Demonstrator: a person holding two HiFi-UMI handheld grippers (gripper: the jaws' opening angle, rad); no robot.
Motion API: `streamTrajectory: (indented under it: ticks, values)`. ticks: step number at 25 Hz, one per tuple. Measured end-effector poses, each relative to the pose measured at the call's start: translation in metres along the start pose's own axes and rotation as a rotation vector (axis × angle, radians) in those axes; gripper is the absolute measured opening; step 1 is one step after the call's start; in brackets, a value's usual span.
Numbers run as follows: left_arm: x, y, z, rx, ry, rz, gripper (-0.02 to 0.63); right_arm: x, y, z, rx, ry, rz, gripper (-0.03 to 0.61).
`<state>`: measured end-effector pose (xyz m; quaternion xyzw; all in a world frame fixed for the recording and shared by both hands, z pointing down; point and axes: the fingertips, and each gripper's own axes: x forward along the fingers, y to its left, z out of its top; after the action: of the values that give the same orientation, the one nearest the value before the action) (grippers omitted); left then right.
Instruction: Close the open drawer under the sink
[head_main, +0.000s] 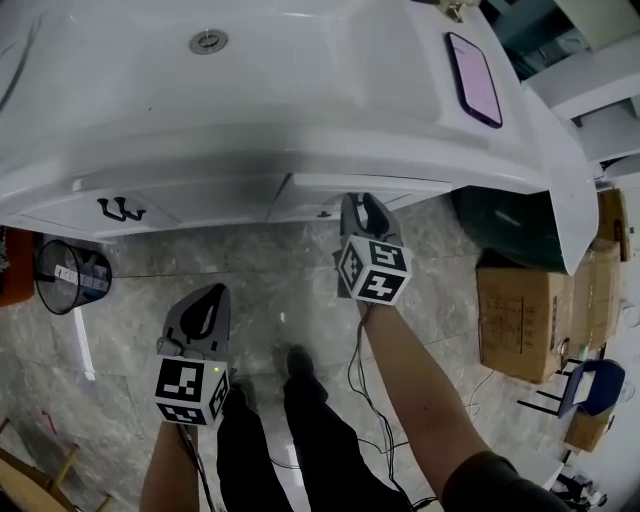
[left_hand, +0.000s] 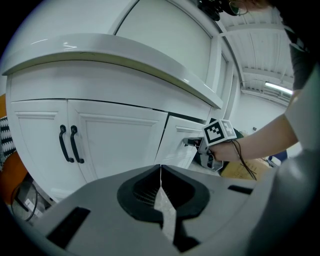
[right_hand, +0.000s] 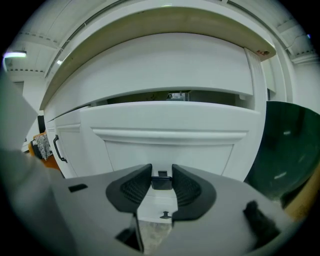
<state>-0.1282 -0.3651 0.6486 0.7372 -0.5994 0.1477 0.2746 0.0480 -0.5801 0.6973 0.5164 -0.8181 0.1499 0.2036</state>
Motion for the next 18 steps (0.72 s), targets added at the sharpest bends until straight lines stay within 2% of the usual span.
streamTrajectory:
  ticks: [10,18]
  values:
    - [-0.018,-0.010,0.000,0.011,0.008,-0.024,0.015,-0.036,0.011,0.004,0.004,-0.023,-0.025,0.123]
    - [-0.073,-0.025,0.022,0.069,-0.025,-0.088,0.015,-0.123,0.032,0.019,0.077,-0.061,-0.084,0.048]
